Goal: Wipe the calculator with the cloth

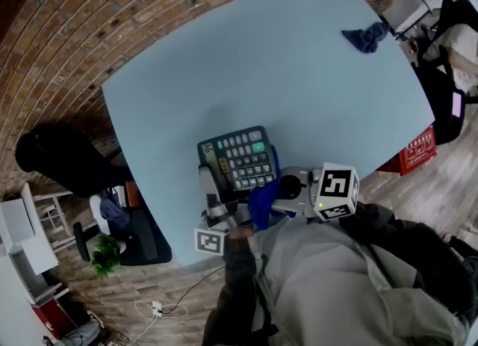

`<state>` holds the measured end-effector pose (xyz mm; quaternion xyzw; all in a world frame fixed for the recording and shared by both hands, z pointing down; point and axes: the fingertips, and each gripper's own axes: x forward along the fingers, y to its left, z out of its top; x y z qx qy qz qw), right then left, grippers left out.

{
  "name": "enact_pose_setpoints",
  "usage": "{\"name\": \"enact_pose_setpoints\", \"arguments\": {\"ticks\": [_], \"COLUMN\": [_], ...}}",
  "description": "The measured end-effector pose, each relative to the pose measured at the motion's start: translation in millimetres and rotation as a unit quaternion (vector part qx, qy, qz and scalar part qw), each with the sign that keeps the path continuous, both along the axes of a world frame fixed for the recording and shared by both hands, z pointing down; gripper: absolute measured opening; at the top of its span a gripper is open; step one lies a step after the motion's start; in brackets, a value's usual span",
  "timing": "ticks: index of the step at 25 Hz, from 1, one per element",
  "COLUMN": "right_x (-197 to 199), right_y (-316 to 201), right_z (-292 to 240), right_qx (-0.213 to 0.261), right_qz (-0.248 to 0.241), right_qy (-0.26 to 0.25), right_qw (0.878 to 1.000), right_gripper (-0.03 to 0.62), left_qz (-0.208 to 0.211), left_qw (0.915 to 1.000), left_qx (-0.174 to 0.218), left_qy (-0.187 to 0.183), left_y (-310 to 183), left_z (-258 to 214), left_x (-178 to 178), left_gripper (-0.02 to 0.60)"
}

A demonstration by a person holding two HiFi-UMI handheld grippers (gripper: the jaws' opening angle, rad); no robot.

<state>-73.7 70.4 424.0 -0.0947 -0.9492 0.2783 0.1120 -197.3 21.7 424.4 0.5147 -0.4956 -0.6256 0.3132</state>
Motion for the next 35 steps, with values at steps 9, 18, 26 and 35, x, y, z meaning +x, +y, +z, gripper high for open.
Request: {"name": "enact_pose_setpoints", "arguments": {"ticks": [9, 18, 26, 35], "right_x": [22.2, 49.6, -3.7, 2.4], "right_y": [-24.3, -95.4, -140.1, -158.4], "right_z": [32.2, 94.3, 117.3, 141.6], "right_qx": [-0.039, -0.066, -0.027, -0.103], "right_qz": [0.020, 0.131, 0.125, 0.113], "right_qy": [0.022, 0.130, 0.168, 0.199], "right_qw": [0.999, 0.981, 0.977, 0.968], "right_gripper": [0.063, 0.063, 0.063, 0.064], "left_qz": [0.018, 0.230, 0.346, 0.375], "left_qw": [0.9972, 0.9327, 0.8336, 0.7978], "left_qx": [-0.046, -0.125, -0.105, -0.111], "left_qy": [-0.056, -0.249, -0.418, -0.459], "left_y": [-10.3, -40.4, -54.9, -71.1], "left_z": [37.4, 105.2, 110.1, 127.3], "left_x": [-20.6, 19.4, 88.9, 86.8], "left_gripper": [0.046, 0.046, 0.048, 0.045]}}
